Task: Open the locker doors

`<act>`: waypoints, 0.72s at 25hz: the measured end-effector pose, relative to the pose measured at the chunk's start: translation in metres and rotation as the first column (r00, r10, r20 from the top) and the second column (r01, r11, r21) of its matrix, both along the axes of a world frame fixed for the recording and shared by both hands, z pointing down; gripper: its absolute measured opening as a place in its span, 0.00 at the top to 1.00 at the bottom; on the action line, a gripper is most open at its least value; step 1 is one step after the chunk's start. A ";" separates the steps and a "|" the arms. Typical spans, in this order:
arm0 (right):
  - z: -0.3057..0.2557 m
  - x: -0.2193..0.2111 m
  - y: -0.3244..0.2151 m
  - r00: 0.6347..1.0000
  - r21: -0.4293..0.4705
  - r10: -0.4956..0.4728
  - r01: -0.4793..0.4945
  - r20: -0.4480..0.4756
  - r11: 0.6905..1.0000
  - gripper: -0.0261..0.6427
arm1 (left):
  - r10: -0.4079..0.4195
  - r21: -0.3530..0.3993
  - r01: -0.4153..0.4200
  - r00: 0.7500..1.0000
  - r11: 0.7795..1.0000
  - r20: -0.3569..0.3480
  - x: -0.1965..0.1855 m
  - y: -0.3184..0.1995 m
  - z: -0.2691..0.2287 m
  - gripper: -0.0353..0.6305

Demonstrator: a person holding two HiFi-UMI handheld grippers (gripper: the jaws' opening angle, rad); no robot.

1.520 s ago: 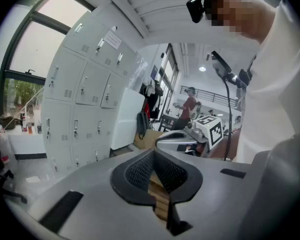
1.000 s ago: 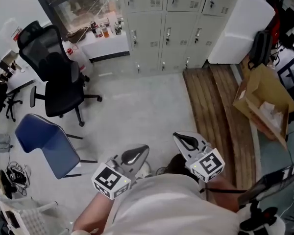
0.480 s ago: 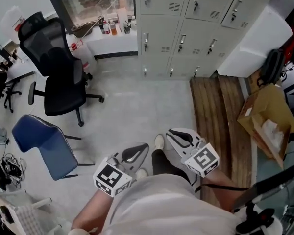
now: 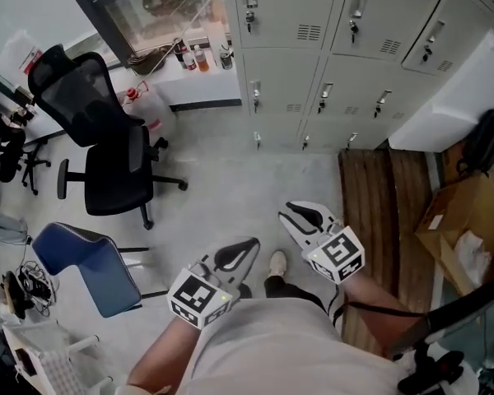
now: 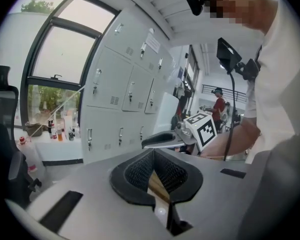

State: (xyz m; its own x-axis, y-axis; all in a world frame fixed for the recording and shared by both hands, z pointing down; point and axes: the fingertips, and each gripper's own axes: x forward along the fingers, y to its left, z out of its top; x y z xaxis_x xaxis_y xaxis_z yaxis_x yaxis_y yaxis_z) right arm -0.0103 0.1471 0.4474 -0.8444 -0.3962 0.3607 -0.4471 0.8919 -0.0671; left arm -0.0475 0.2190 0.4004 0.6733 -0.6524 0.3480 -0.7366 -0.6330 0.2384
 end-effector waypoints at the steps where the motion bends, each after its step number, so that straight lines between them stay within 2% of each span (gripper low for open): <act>1: 0.004 -0.003 -0.013 1.000 -0.003 0.000 0.000 -0.006 1.000 0.87 | 0.003 -0.005 -0.003 1.000 1.000 -0.003 -0.001 -0.010 0.000 0.93; 4: 0.017 -0.016 -0.054 1.000 0.007 0.017 -0.016 -0.026 1.000 0.86 | 0.013 -0.022 -0.013 1.000 1.000 -0.012 -0.009 -0.040 0.005 0.93; 10: 0.054 -0.058 -0.148 0.991 0.005 0.129 -0.129 -0.042 0.992 0.86 | 0.065 -0.050 -0.066 0.997 0.997 -0.035 -0.044 -0.101 0.026 0.93; 13: 0.078 -0.078 -0.197 0.978 -0.032 0.200 -0.202 -0.057 0.979 0.86 | 0.112 -0.056 -0.115 0.993 0.992 -0.042 -0.066 -0.133 0.030 0.93; 18: 0.111 -0.111 -0.286 0.948 -0.043 0.311 -0.314 -0.072 0.948 0.86 | 0.172 -0.050 -0.172 0.985 0.984 -0.002 -0.113 -0.193 0.039 0.93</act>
